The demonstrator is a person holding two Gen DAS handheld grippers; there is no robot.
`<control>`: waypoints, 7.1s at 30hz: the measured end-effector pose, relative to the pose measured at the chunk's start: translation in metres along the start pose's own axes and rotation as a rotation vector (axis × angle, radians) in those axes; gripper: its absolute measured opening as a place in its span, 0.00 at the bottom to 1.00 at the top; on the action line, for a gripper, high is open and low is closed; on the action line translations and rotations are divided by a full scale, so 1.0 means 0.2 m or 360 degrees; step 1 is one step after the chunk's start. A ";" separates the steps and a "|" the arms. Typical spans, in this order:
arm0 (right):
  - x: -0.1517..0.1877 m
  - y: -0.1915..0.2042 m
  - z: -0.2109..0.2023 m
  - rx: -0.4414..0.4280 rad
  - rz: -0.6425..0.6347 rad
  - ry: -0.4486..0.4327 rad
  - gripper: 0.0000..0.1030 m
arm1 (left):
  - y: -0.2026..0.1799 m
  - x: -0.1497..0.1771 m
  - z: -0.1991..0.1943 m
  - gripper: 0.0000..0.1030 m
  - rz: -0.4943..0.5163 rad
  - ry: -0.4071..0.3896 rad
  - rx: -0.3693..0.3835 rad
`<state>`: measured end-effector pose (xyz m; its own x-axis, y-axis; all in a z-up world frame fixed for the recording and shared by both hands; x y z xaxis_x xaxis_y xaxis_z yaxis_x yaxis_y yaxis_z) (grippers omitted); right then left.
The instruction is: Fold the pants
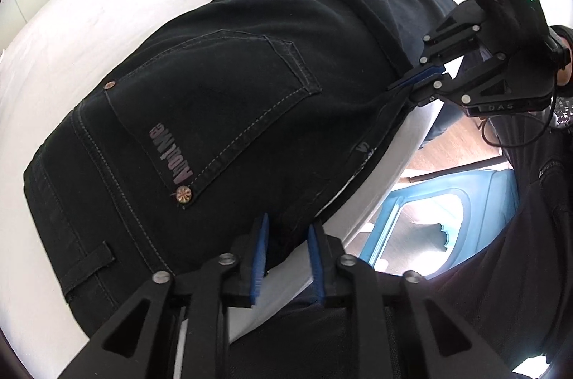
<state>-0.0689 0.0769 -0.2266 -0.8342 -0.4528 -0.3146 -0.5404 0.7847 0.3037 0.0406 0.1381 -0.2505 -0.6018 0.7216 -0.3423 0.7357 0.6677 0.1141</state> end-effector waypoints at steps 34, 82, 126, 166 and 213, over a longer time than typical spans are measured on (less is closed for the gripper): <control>-0.17 -0.28 -0.17 -0.0289 0.0283 -0.0209 0.76 | 0.10 -0.39 0.18 0.65 -0.0616 -0.0039 -0.0063; -0.65 -1.86 -1.08 0.0405 0.1259 -0.0847 0.02 | 0.10 -0.72 0.32 0.99 -0.0860 -0.0243 -0.0090; 1.47 -1.67 -1.44 0.0476 0.2212 -0.1305 0.15 | -0.08 -0.91 0.45 1.00 -0.1045 -0.0126 -0.0184; 1.14 -1.64 -1.09 0.0167 0.1937 -0.0732 0.14 | -0.35 -0.81 0.32 1.00 -0.0914 -0.0250 -0.0172; 0.57 -1.79 -0.48 -0.0453 0.1801 -0.1257 0.11 | -0.13 -0.69 0.32 1.00 -0.1170 -0.0394 -0.0192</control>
<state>0.0187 -0.2954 -0.2854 -0.5971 0.7846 -0.1670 0.2896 0.4050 0.8673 0.1256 0.0092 -0.2659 -0.8240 0.0343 -0.5655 0.1279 0.9837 -0.1267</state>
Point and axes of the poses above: each gripper's, at about its wrist camera, not at the fingertips, and z roughly the way its jaws point, y to its left, x to its underside, the point moved 10 cm from there along z, roughly the way its jaws point, and after that the axes turned 12 degrees about -x, right-handed, at the moved point
